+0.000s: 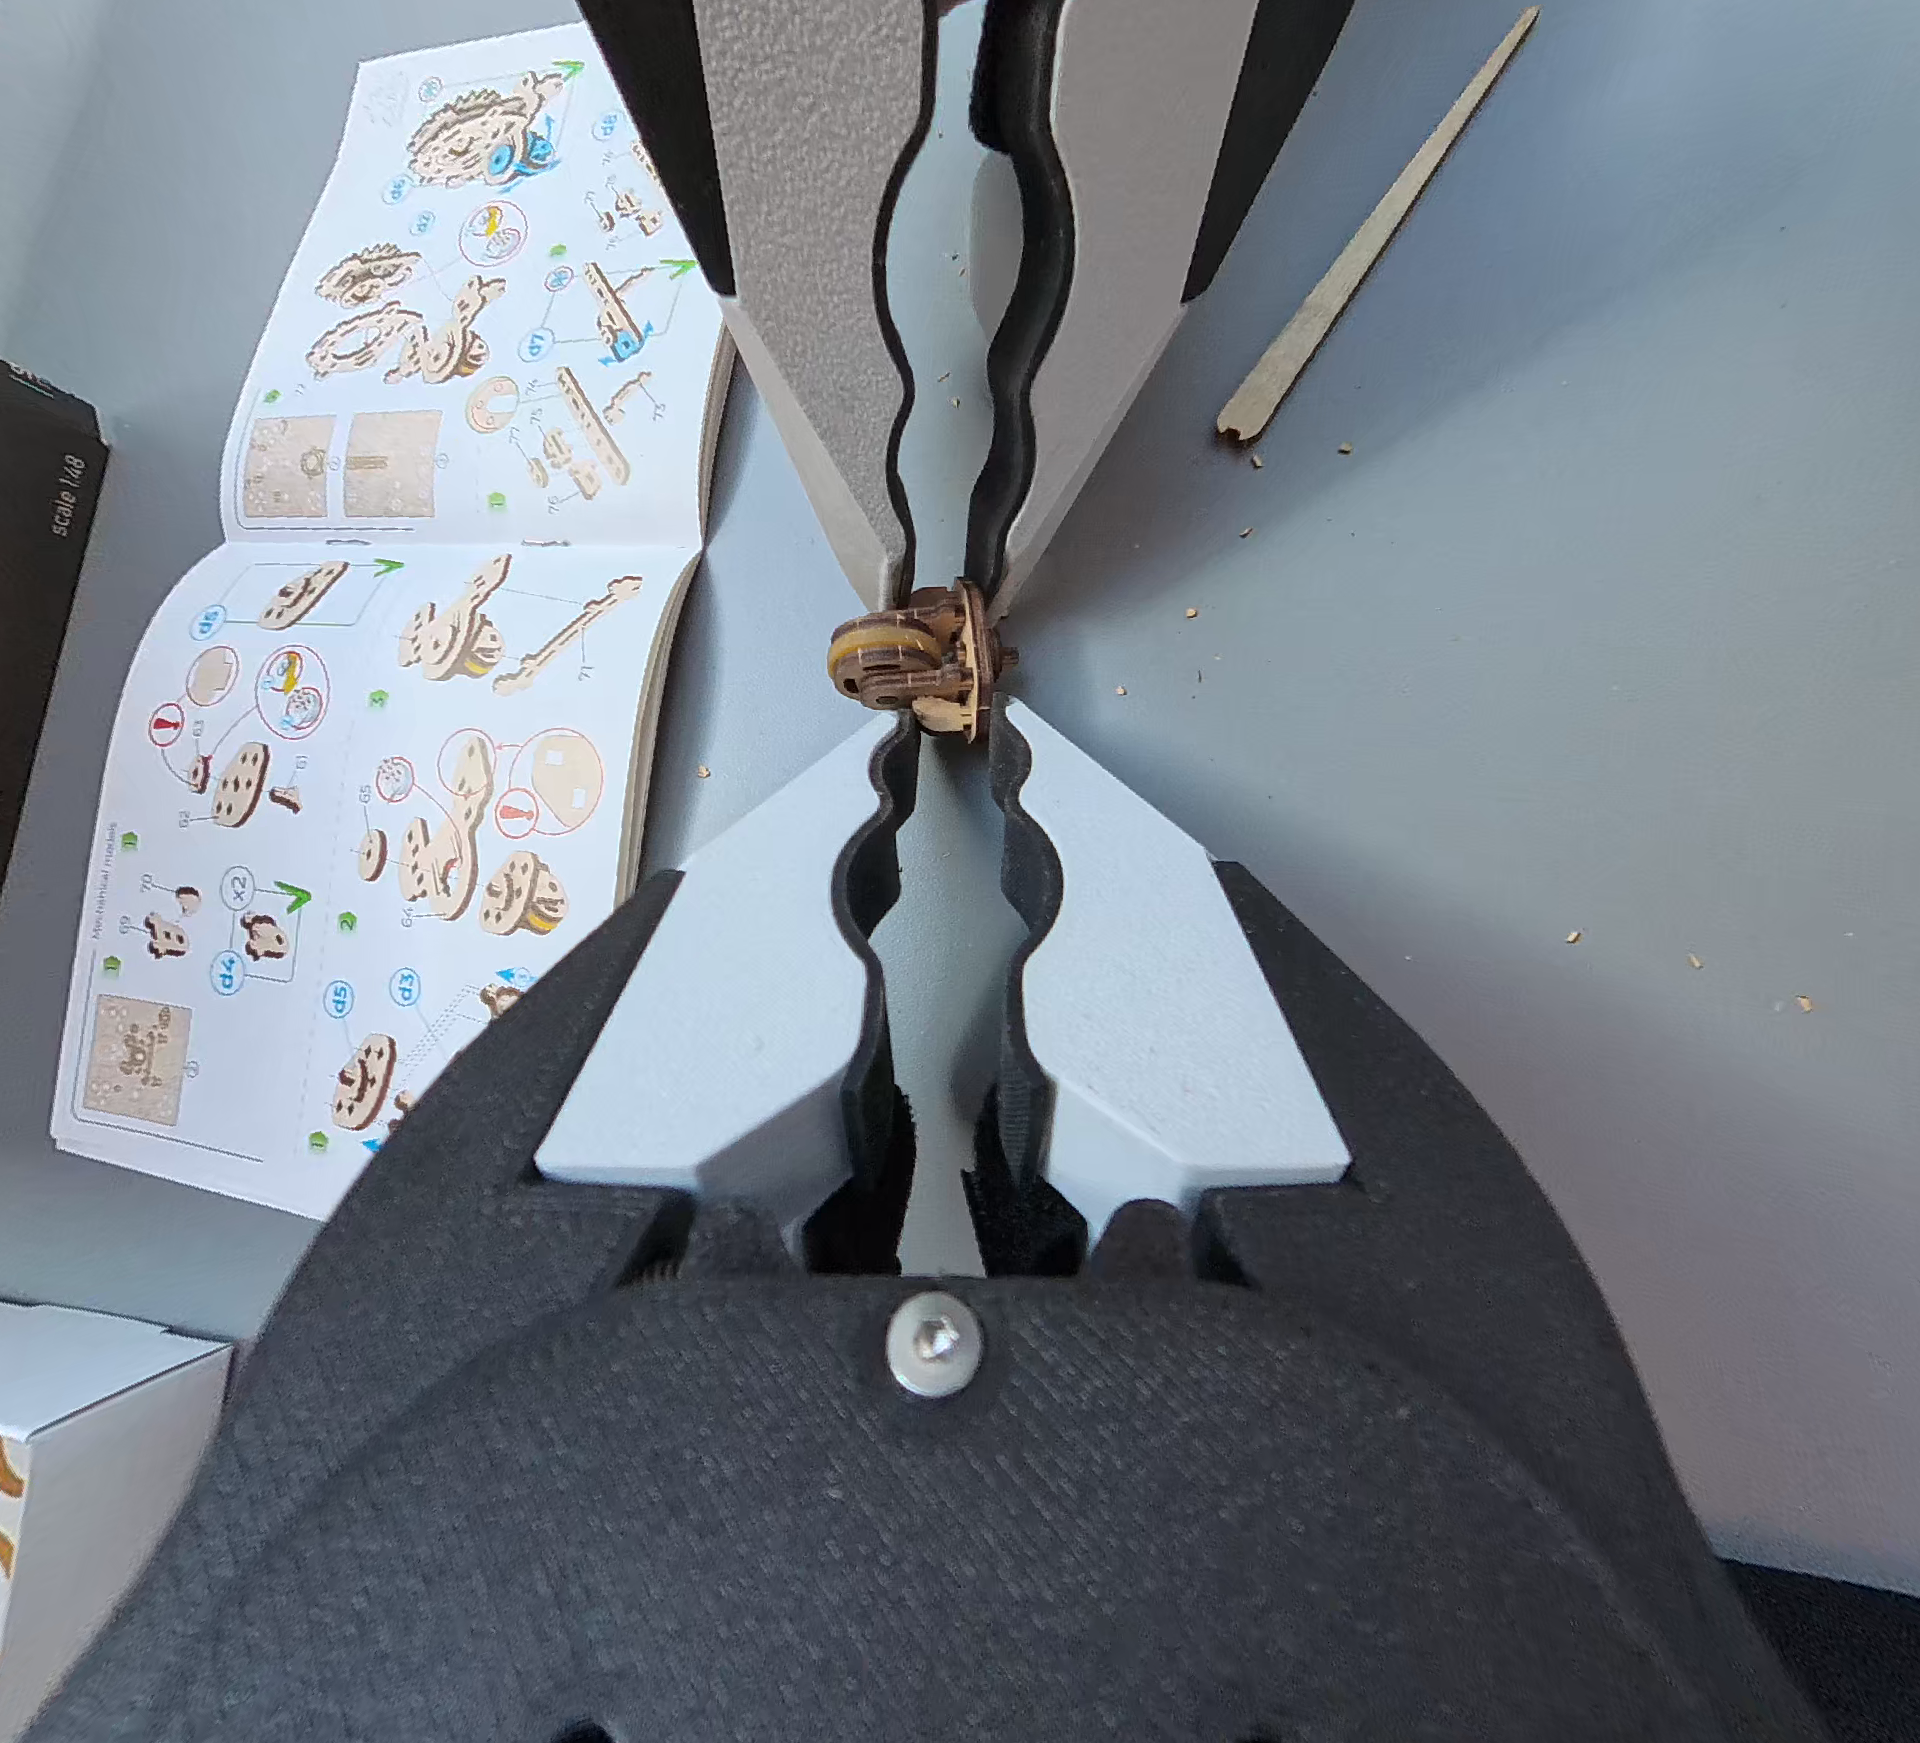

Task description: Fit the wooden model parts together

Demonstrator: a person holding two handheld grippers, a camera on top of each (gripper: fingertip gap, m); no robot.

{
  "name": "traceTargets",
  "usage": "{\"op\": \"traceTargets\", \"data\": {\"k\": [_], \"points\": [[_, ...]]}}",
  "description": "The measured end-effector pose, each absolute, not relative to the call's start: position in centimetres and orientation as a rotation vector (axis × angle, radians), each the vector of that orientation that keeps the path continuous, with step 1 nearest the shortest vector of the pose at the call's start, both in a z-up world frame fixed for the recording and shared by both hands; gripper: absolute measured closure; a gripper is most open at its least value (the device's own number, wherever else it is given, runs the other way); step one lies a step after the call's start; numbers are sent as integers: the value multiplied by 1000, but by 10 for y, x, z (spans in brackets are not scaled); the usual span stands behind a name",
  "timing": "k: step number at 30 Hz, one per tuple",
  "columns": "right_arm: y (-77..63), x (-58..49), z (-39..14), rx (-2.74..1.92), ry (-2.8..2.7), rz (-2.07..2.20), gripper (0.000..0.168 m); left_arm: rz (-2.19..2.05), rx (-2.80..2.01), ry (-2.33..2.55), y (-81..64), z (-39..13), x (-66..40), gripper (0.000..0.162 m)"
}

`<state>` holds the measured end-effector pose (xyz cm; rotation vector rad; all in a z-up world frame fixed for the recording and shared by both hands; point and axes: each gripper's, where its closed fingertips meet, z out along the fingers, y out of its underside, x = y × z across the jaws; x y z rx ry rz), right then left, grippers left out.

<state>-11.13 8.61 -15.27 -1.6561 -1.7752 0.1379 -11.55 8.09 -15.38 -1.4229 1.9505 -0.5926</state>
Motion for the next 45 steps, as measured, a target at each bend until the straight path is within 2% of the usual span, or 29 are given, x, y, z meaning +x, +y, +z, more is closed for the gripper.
{"op": "traceTargets", "data": {"k": [39, 45], "points": [[81, -113, -155, -1650, -1738, 228, 156, -604, -1447, 1927, 80, -155, -118, 151], [92, -105, -154, -1667, -1686, 151, 157, -681, -1433, 1870, 78, -142, -119, 150]]}}
